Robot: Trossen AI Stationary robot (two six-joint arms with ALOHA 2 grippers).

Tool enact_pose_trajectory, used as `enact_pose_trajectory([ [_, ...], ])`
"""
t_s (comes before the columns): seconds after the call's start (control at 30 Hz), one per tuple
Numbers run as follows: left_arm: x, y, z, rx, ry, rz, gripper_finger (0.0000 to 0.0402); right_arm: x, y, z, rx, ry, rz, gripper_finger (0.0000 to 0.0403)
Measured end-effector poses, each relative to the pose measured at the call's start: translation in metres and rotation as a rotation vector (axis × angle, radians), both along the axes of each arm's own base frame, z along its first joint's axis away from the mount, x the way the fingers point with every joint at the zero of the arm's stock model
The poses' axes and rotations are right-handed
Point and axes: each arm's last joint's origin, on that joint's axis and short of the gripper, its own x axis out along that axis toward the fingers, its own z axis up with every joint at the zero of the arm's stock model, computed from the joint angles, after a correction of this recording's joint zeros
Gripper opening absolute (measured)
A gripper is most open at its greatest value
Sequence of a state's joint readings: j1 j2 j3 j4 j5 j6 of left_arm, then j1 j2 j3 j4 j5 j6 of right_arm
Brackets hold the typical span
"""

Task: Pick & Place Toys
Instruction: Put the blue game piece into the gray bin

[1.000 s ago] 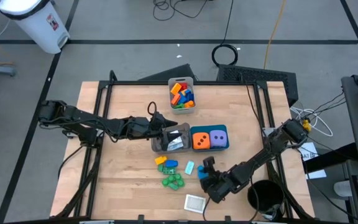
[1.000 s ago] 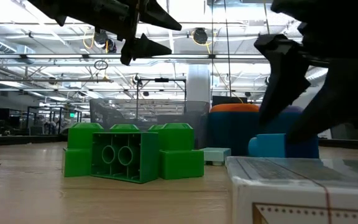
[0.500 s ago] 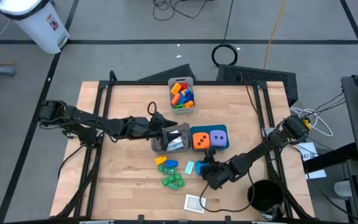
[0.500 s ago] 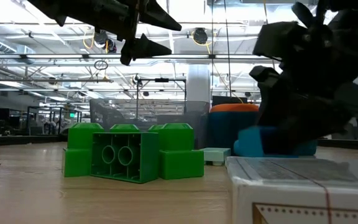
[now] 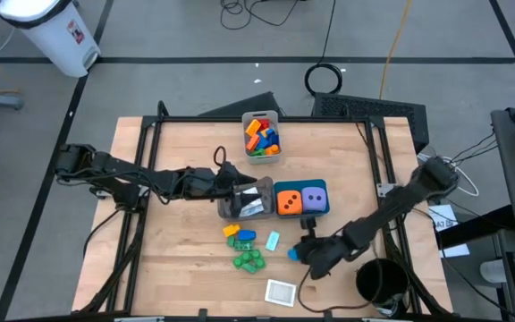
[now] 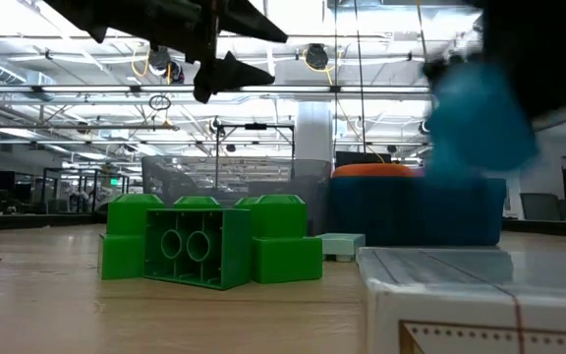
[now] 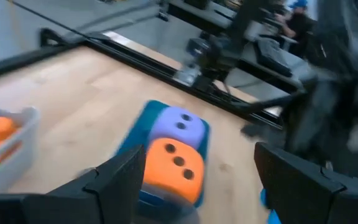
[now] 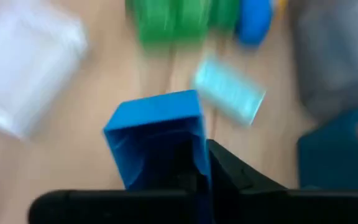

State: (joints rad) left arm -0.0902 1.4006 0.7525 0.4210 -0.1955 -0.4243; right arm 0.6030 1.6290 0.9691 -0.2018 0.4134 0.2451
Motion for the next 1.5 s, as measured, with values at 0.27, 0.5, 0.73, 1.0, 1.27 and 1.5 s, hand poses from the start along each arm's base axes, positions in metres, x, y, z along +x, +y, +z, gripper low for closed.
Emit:
enact_pose_trajectory([
  [0.27,-0.001,-0.026,0.01,0.122,-0.098,-0.217,0.0306,-0.032,-0.014,0.059,0.015,-0.34,-0.13,0.0007],
  [0.5,0.011,-0.065,0.0,0.354,-0.22,-0.297,0.0306,-0.05,-0.048,0.06,0.16,-0.668,-0.194,0.0006],
  [0.73,0.05,-0.082,-0.024,0.439,-0.174,-0.208,0.0306,-0.062,-0.064,0.039,0.28,-0.843,-0.071,0.0007],
  [1.0,0.096,-0.082,-0.017,0.365,-0.178,-0.245,0.0305,-0.064,-0.065,0.034,0.272,-0.827,-0.071,0.0007],
  [1.27,0.12,-0.088,-0.022,0.366,-0.152,-0.242,0.0305,-0.061,-0.063,0.031,0.29,-0.825,-0.046,0.0008],
  [1.5,0.128,-0.088,-0.021,0.336,-0.184,-0.238,0.0301,-0.054,-0.063,0.025,0.292,-0.833,-0.044,0.0008],
])
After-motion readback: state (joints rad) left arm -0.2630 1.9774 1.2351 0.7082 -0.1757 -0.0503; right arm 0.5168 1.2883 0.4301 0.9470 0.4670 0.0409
